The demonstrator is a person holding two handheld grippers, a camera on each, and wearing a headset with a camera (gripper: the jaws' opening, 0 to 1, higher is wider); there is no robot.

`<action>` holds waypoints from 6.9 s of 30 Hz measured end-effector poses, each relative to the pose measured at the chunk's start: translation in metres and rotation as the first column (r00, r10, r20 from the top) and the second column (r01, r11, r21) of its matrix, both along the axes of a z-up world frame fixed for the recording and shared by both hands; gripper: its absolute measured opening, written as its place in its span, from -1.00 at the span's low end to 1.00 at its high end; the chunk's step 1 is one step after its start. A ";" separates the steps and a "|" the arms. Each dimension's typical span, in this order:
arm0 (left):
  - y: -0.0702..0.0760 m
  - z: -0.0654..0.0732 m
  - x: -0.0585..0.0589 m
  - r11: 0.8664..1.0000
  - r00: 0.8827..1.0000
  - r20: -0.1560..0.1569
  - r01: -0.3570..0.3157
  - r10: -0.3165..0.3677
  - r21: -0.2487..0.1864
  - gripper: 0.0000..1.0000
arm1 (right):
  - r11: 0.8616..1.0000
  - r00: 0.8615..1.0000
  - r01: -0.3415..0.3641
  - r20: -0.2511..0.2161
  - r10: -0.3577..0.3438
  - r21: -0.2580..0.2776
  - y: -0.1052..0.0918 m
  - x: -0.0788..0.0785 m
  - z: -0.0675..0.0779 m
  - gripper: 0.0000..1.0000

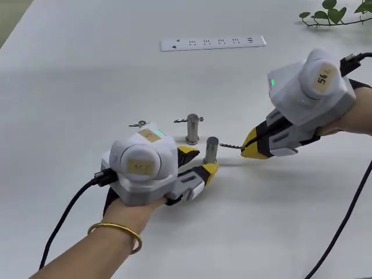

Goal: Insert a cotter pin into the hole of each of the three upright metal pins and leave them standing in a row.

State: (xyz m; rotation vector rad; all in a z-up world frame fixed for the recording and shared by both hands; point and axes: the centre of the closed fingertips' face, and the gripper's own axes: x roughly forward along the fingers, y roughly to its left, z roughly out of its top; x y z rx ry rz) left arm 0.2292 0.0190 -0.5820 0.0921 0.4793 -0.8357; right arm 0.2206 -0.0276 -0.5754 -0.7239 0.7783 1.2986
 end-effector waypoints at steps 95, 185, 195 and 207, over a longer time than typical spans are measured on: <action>-0.013 -0.014 0.016 0.999 1.000 0.026 -0.010 0.009 0.042 -0.80 | 0.996 0.999 0.035 0.033 -0.037 0.077 0.027 0.010 0.017 -1.00; 0.034 0.033 -0.010 0.997 0.997 -0.012 -0.074 0.074 -0.032 0.36 | 0.996 0.997 0.059 -0.047 -0.056 0.060 0.060 0.011 0.005 -0.81; 0.045 0.041 -0.013 0.994 0.995 -0.011 -0.099 0.098 -0.048 0.53 | 0.997 0.998 0.044 -0.047 -0.042 0.061 0.060 0.009 0.006 -0.83; 0.057 0.050 -0.024 0.992 0.994 -0.007 -0.105 0.105 -0.066 0.79 | 0.998 0.999 0.024 -0.050 -0.022 0.053 0.057 0.008 0.005 -0.84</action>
